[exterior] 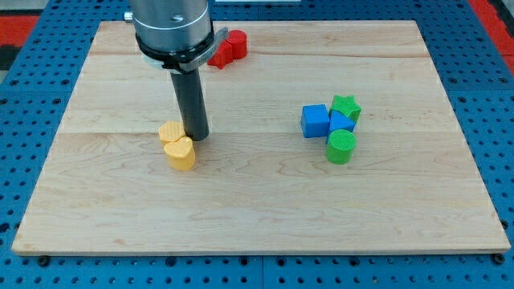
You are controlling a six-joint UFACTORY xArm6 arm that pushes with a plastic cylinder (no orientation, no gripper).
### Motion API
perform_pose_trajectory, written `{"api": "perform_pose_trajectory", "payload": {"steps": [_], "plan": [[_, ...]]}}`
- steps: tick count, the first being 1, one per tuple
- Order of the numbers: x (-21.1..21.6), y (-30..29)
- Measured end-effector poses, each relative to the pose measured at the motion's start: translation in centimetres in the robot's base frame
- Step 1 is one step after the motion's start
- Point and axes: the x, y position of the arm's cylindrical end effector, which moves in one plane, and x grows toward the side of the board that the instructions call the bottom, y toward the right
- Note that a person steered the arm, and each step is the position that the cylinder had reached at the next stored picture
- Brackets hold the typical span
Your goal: Push the green circle above the green star
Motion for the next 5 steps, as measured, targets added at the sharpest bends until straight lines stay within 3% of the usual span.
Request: {"api": "perform_pose_trajectory", "payload": {"steps": [2, 5], "plan": [[1.9, 11.4], [3.8, 19.1]]}}
